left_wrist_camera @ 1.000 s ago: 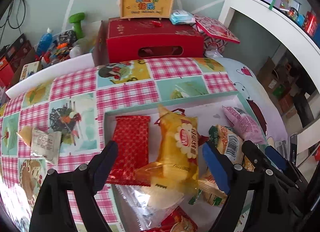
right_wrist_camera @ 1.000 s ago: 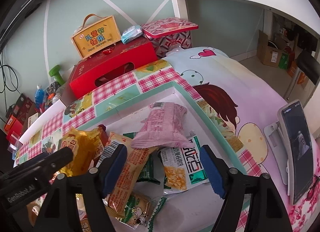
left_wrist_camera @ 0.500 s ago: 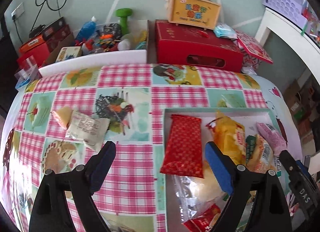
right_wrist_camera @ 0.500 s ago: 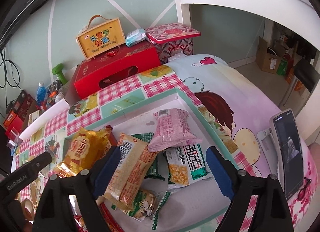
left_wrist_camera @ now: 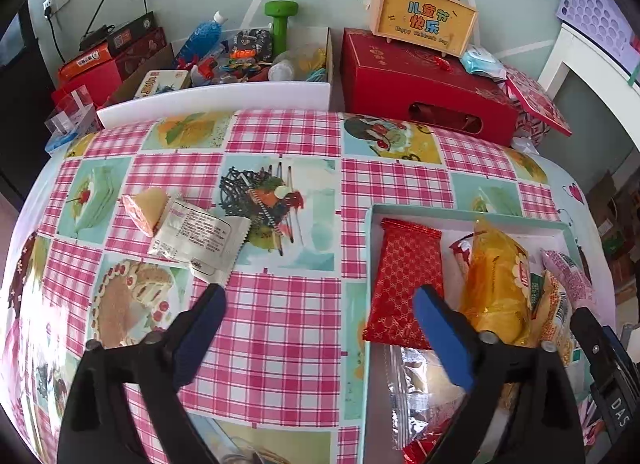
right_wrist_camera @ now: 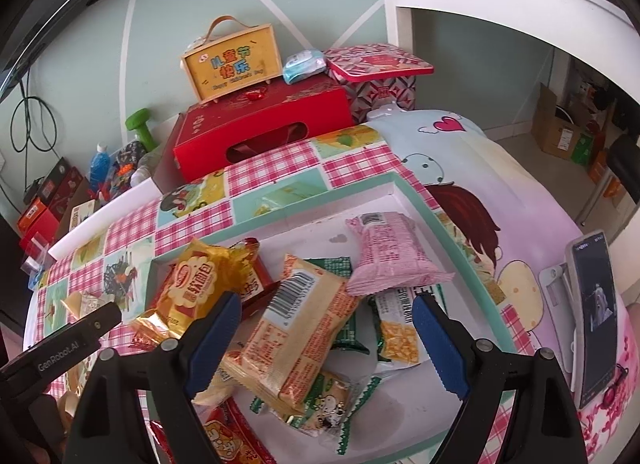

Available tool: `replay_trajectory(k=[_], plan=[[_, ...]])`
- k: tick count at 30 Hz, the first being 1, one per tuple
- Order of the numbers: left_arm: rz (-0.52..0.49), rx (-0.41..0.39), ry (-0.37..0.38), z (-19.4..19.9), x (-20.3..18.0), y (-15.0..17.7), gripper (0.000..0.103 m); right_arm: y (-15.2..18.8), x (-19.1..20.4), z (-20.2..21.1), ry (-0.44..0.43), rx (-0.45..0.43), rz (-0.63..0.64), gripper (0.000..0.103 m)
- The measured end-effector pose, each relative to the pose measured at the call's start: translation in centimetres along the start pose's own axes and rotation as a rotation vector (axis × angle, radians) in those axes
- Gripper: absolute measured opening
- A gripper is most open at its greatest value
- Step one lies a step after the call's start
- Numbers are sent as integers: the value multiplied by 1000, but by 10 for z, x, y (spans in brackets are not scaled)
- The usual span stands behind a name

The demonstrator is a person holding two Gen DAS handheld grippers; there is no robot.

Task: Organize snacks
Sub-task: 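Withdraw both open tools from the tray toward the remaining snacks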

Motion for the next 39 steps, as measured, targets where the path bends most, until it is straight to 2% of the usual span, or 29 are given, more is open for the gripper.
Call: replay_trajectory(k=[2, 17, 19, 28, 39], plan=[[-5, -16, -17, 2, 2, -1, 103, 0, 1, 0, -9, -3, -4, 103], [46, -48, 20, 10, 20, 2, 103, 4, 18, 1, -24, -5, 35, 103], [64, -48, 32, 13, 27, 4, 103, 6, 27, 5, -39, -10, 51, 103], [82, -17, -42, 23, 75, 25, 103, 22, 81, 18, -125, -12, 155, 103], [206, 9, -86, 22, 139, 55, 103, 60, 143, 23, -213, 25, 265, 103]])
Point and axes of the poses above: each gripper's, at about its wrist camera, not at the fingertips, and z roughly against the way its jaws point, x to its left, y to its underside, the point moved 7 cm from there along -z, roughly the way its jaws point, and after that the axes turned 11 degrees about -z, right-handed, at the moved point
